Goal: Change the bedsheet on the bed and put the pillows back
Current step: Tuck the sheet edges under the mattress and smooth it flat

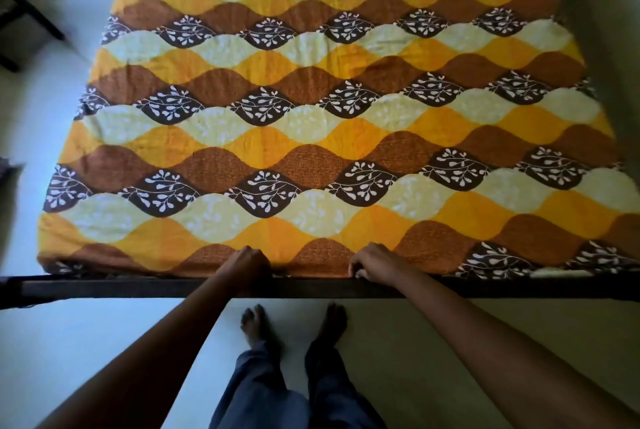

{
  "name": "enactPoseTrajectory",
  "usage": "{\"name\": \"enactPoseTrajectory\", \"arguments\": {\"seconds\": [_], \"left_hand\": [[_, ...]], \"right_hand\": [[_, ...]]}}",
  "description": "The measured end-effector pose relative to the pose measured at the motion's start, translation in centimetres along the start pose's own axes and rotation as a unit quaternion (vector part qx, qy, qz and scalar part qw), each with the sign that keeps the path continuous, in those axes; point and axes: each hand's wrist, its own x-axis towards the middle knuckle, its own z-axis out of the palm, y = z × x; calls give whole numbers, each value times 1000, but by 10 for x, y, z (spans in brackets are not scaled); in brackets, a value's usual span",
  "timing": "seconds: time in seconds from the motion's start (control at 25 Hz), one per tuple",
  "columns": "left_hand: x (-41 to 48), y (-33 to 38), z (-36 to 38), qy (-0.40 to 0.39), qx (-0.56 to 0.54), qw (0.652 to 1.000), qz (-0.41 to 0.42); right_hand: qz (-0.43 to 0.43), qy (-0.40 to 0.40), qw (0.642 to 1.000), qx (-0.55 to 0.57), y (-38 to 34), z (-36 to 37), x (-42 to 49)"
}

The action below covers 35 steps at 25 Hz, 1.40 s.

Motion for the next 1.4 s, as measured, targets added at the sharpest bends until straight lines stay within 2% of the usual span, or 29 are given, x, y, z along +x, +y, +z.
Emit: {"name": "enactPoseTrajectory", "arguments": {"seconds": [0.08,0.12,0.16,0.2,0.28,0.4,0.48,0.6,0.72,0.8,0.96,1.16,1.28,1.4], "left_hand": [[3,9,-2,-71,-25,996,-42],[1,12,-3,-78,-2,996,-45],[-2,13,0,-66,46,997,-7],[-4,14,2,-48,38,998,-5],[-7,19,0,-26,-20,999,-37],[-19,26,3,-38,-172,982,-70],[-30,29,4,6,-235,967,-93],[-45,40,3,139,-307,936,-100],[-31,44,-13,237,-295,921,-91],[-5,32,-33,289,-247,921,-83],[66,-15,-88,338,-193,913,-120],[179,-106,-168,387,-116,900,-164],[216,-142,-168,391,-88,896,-193],[222,-150,-152,401,-56,891,-203]], "right_hand": [[1,-13,1000,10,4,3,5],[9,-11,1000,7,3,4,6],[19,-15,1000,9,3,8,6],[29,-17,999,26,4,8,6],[49,-25,995,89,7,9,1],[58,-27,983,175,9,14,-16],[70,58,965,244,5,19,-29],[96,218,921,310,-1,14,-35],[97,290,904,299,-2,-19,-13],[93,275,916,276,0,-58,15],[68,251,951,165,18,-148,92],[79,264,960,40,64,-254,227],[117,300,946,-39,75,-276,309],[160,345,920,-90,53,-257,352]]}}
